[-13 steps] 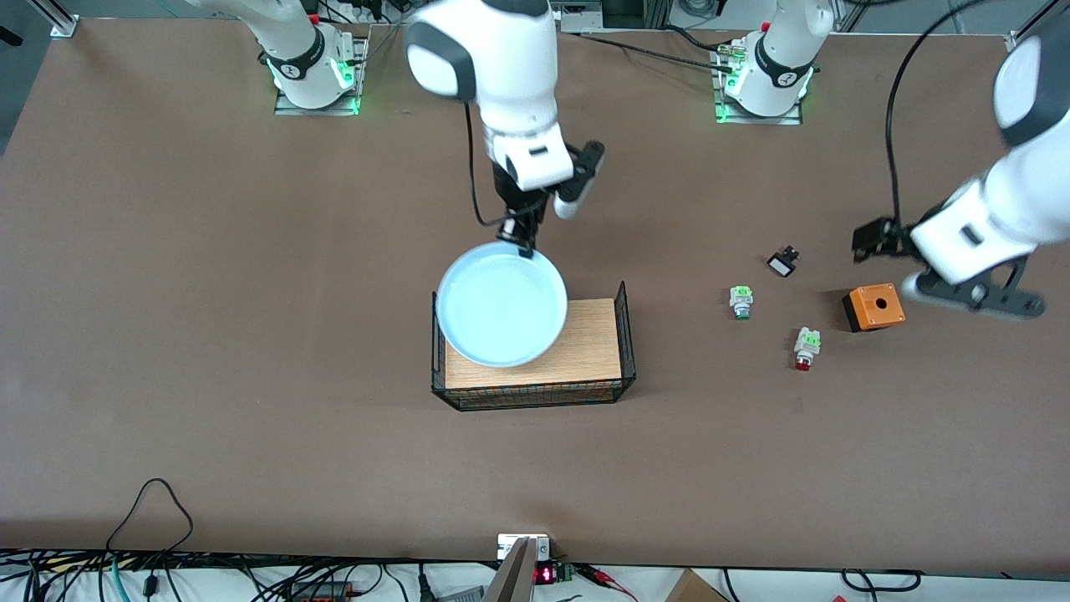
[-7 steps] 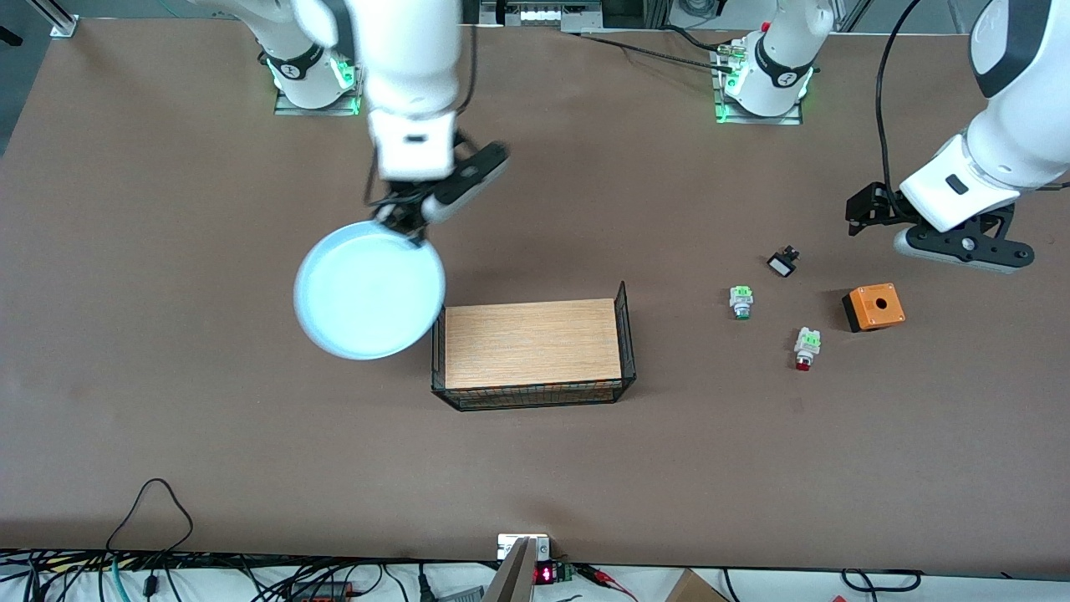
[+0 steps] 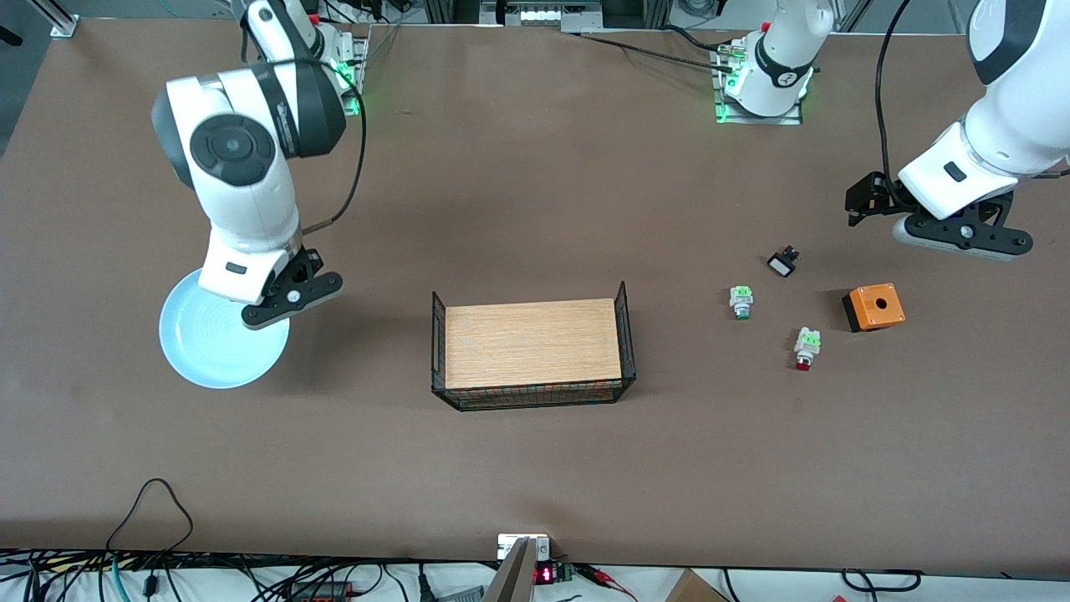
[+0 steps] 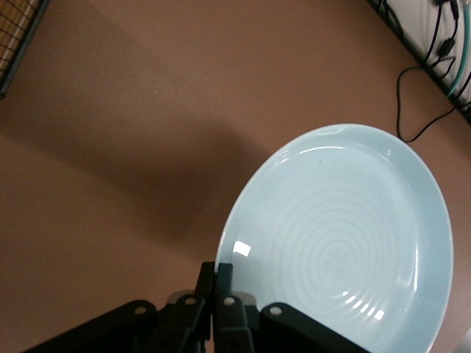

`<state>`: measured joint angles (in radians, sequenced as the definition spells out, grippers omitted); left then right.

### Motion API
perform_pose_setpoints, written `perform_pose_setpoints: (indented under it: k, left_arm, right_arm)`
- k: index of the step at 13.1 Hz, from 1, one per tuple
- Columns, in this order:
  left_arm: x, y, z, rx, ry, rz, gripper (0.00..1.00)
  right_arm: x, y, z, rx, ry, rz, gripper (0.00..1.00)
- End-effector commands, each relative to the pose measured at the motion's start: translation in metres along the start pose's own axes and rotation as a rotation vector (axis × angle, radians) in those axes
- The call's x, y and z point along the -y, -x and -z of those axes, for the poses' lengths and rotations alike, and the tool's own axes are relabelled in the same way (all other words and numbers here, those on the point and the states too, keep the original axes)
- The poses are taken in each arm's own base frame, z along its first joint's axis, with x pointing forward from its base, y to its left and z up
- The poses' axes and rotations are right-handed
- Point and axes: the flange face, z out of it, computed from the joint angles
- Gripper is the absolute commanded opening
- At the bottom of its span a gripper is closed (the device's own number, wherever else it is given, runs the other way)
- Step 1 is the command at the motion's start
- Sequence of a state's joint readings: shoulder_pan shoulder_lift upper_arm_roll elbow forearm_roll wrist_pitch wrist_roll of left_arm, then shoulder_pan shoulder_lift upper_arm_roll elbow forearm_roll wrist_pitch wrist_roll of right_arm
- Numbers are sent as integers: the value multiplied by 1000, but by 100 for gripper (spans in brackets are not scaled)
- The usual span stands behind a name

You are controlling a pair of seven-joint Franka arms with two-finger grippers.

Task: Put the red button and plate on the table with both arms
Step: 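Carry the plate away from the tray and lower it with the right gripper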

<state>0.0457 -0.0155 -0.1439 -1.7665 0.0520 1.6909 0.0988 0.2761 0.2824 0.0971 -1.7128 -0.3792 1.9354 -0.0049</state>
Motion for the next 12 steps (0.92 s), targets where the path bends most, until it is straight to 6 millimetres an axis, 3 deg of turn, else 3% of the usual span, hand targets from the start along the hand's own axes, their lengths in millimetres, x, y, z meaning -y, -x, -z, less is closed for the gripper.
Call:
perform_pose_setpoints:
  k: [1, 4, 6, 9, 12]
  left_arm:
    - [10, -9, 13, -8, 25, 27, 100]
    - [18, -22, 18, 6, 19, 54, 100]
    - [20, -23, 18, 8, 20, 61, 100]
    - [16, -18, 22, 15, 20, 58, 100]
    - [11, -5, 31, -4, 11, 56, 100]
  right_arm:
    - [28, 11, -50, 20, -9, -123, 0]
    - [46, 17, -120, 44, 4, -249, 0]
    - [61, 21, -151, 37, -2, -300, 0]
    - [73, 22, -187, 52, 5, -353, 0]
    - [77, 26, -207, 56, -6, -374, 0]
